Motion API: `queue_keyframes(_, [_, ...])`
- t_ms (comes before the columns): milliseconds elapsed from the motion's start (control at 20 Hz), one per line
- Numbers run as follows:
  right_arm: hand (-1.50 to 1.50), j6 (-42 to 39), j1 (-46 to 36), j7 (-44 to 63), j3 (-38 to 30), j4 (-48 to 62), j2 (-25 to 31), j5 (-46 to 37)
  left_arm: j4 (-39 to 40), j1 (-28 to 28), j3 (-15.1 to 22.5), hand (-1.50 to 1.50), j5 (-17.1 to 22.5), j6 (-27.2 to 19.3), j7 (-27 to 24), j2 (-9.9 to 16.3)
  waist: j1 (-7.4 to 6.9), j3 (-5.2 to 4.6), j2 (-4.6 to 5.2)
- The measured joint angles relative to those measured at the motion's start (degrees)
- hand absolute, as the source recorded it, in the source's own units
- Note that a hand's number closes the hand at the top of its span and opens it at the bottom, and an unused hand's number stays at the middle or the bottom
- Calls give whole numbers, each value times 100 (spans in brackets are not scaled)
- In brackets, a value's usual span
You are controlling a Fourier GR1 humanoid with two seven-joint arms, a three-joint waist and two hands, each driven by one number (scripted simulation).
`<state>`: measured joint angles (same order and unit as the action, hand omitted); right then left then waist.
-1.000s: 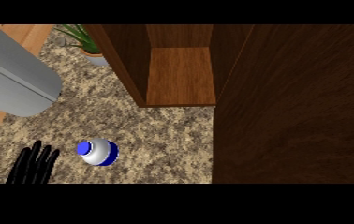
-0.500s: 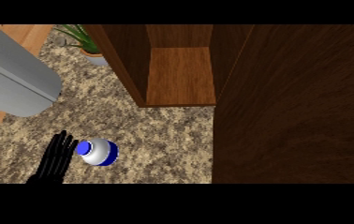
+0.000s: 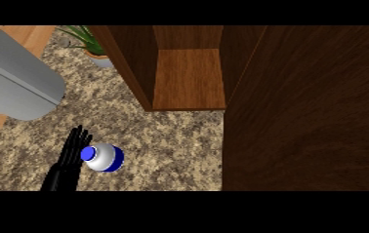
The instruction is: Pick up the bottled water, place it into the cabinet and close the cabinet
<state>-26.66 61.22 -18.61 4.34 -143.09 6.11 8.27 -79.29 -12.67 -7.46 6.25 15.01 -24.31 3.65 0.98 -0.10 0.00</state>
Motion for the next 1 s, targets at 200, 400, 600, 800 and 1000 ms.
queue_keyframes(200, [-150,-96,142,-187,-89,-1,19,-24,789,368,-162,-150,-99,-11,-425,82,12,0,-1])
queue_keyframes(400, [-150,-165,279,-328,-189,4,5,-35,1381,558,-243,-150,-234,-106,-890,73,5,1,-3])
queue_keyframes(600, [-150,-213,247,-373,-396,33,39,-14,2137,954,-361,-150,-312,-142,-1276,125,0,1,4])
queue_keyframes(800, [-150,-369,400,-609,-508,57,22,-11,2808,1338,-490,-150,-197,67,-1531,168,25,-1,1])
queue_keyframes(1000, [-150,-444,404,-635,-679,84,58,18,3238,1622,-541,-150,-11,479,-1632,193,6,0,5])
